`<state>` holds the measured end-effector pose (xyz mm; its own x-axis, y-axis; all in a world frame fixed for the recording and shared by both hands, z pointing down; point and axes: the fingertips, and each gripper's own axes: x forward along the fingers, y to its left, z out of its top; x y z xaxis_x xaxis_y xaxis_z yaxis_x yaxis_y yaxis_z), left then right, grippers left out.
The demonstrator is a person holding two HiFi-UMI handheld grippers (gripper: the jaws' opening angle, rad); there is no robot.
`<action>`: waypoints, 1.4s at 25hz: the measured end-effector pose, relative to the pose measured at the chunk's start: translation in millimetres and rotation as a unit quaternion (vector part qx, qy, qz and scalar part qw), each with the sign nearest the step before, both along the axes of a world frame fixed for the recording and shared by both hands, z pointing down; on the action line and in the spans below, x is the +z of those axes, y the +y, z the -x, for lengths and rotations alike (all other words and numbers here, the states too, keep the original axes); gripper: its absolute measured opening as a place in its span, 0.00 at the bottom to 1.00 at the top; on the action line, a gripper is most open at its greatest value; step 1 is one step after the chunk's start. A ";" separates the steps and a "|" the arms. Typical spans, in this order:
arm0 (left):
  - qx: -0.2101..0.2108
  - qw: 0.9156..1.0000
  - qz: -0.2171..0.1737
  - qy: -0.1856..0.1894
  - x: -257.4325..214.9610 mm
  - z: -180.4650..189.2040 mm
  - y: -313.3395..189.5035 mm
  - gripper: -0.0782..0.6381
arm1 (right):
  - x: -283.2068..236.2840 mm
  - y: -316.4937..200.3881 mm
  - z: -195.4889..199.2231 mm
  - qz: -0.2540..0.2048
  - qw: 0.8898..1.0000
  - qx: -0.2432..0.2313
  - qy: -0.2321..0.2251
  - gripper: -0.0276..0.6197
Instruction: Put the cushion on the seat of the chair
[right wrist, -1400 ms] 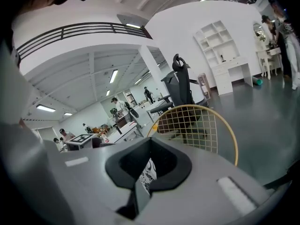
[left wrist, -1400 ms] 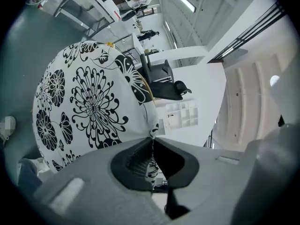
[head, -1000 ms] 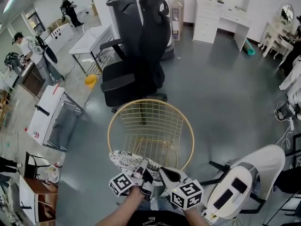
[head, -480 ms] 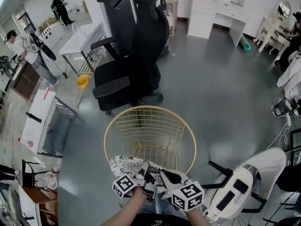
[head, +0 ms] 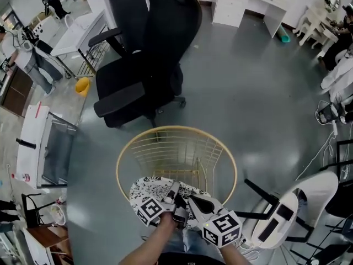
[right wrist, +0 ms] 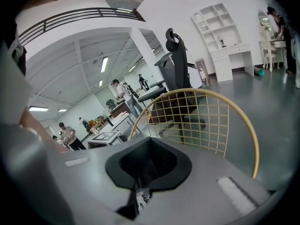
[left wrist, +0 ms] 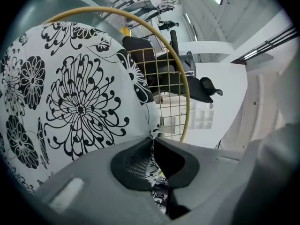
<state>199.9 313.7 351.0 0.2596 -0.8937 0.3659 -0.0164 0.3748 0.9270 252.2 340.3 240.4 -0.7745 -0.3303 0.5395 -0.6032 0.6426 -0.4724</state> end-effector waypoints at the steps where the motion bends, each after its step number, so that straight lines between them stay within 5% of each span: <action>1: 0.002 1.000 0.003 0.003 5.1 0.8 -4.1 0.13 | 2.8 -3.1 2.8 0.001 1.000 0.001 0.003 0.04; 24: 0.023 0.998 0.024 0.059 107.4 -14.2 -65.1 0.16 | 60.2 -23.6 10.2 0.038 0.997 0.027 0.053 0.04; 35: 0.046 0.996 0.030 0.067 104.6 -19.1 -59.3 0.27 | 61.6 -17.6 9.4 0.052 0.996 0.027 0.061 0.04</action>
<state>219.1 254.3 455.6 0.3892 -0.8414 0.3750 0.0701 0.4330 0.8987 242.8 322.7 302.0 -0.6836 -0.3068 0.6622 -0.6927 0.5585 -0.4564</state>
